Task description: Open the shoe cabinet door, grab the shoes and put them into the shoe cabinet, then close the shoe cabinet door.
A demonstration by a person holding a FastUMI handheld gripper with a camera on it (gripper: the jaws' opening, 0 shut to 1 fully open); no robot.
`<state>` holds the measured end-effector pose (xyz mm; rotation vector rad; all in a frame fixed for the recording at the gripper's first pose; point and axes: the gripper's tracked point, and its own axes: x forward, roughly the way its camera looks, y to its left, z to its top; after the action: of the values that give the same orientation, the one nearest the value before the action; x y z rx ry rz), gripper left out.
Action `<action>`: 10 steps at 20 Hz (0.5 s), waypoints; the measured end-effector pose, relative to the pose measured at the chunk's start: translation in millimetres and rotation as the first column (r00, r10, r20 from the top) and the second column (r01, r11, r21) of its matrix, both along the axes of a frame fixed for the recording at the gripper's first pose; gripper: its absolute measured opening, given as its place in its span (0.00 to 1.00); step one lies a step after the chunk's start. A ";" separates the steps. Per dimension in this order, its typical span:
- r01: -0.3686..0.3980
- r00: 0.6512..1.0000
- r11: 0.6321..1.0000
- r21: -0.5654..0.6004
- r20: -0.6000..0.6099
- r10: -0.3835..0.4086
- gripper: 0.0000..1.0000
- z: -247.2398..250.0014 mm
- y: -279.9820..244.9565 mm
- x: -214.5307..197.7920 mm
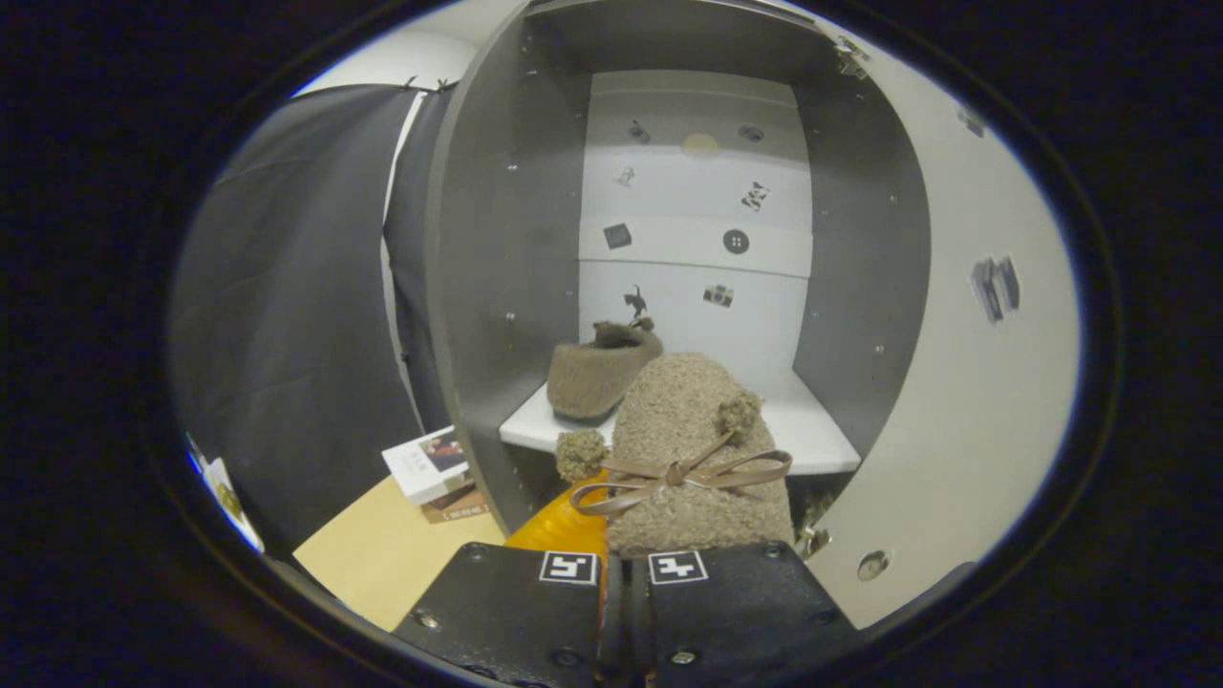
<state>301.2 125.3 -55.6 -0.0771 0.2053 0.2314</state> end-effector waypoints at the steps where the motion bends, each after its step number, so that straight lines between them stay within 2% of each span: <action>1: 0.009 1.000 1.000 0.000 0.014 -0.009 0.07 11.3 0.8 10.5; 7: 0.051 0.998 0.999 0.016 0.043 -0.051 0.07 60.2 8.2 92.0; 10: 0.068 0.996 0.997 -0.026 0.055 -0.067 0.07 72.9 4.5 134.6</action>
<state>435.8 129.8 17.2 -0.1040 0.1569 0.1591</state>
